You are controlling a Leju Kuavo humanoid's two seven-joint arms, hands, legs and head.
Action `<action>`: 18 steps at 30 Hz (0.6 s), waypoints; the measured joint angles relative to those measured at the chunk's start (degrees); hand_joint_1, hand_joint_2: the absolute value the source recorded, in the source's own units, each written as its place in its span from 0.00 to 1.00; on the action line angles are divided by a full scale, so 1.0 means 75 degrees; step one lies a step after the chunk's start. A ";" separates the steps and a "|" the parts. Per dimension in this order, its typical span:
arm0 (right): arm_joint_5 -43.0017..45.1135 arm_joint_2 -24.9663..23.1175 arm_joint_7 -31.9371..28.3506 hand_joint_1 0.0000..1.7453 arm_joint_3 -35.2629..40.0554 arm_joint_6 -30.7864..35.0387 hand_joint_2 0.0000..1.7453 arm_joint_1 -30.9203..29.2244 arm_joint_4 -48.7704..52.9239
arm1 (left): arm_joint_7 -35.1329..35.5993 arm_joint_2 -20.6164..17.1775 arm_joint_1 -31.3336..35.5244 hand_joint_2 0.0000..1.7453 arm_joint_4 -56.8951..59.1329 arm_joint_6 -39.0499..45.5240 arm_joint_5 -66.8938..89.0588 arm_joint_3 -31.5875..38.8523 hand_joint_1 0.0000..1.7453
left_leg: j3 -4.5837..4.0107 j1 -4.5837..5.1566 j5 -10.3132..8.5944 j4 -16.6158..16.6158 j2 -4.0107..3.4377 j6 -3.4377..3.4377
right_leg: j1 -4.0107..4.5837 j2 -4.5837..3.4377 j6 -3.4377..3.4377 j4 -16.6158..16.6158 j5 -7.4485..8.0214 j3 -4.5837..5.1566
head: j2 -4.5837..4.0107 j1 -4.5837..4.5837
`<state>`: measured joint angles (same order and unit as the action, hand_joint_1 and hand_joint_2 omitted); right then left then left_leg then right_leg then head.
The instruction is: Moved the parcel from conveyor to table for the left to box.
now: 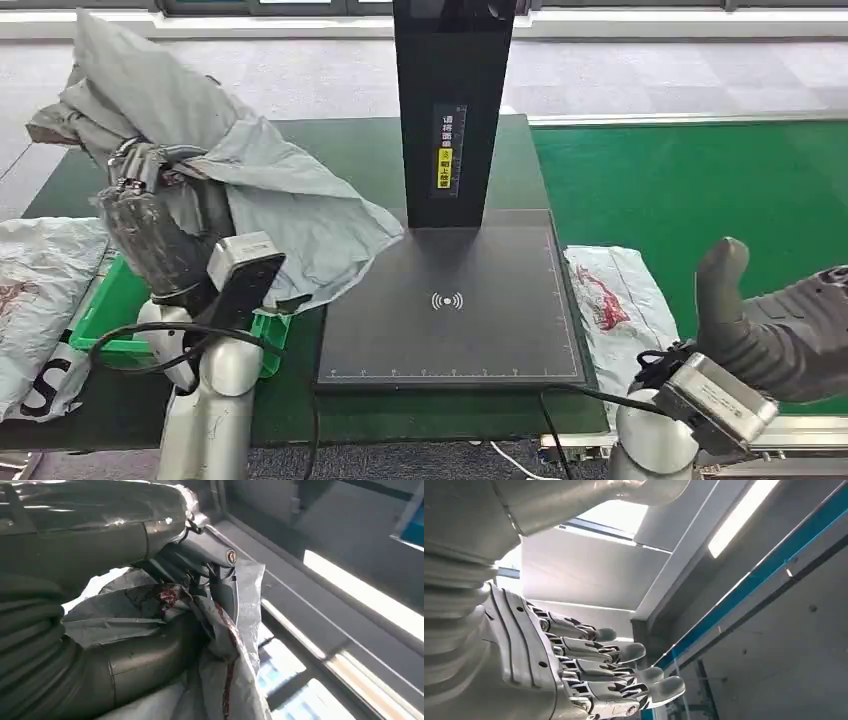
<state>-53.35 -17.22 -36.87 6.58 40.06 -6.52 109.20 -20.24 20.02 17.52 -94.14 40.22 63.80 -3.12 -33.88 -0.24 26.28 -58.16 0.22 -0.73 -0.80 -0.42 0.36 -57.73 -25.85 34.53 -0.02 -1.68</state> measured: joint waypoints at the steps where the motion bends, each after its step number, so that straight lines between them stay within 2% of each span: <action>1: 0.0006 0.0000 -0.0006 0.00 -0.0020 0.0000 1.00 0.0002 0.0000 | -0.0040 0.0000 -0.0001 1.00 0.0000 0.0000 -0.0029 0.0231 1.00 | -0.0001 -0.0001 -0.0001 0.0000 0.0001 -0.0001 | 0.0002 0.0001 0.0000 0.0000 0.0000 0.0000 | 0.0000 0.0003; 12: -0.0009 0.0000 0.0009 0.00 -0.0093 -0.0003 1.00 0.0016 0.0000 | -0.0052 0.0000 0.0038 1.00 0.0113 -0.0006 -0.0142 0.1053 1.00 | -0.0003 0.0001 0.0002 0.0000 0.0002 0.0002 | -0.0002 0.0002 0.0001 0.0001 -0.0001 -0.0001 | 0.0000 0.0003; 18: -0.0154 0.0000 0.0274 0.00 -0.0105 0.0000 1.00 0.0024 0.0050 | 0.0361 0.0006 0.0591 1.00 0.1464 -0.0015 0.0908 0.1925 1.00 | 0.0003 0.0001 -0.0001 0.0000 0.0003 0.0000 | -0.0001 0.0003 -0.0004 0.0002 0.0003 -0.0003 | 0.0000 0.0003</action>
<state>-54.51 -17.22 -34.82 5.79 40.06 -6.34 109.57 -17.54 20.06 21.95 -83.16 40.11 70.61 11.32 -33.86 -0.24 26.27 -58.16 0.24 -0.74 -0.81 -0.40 0.33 -57.72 -25.82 34.50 -0.02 -1.66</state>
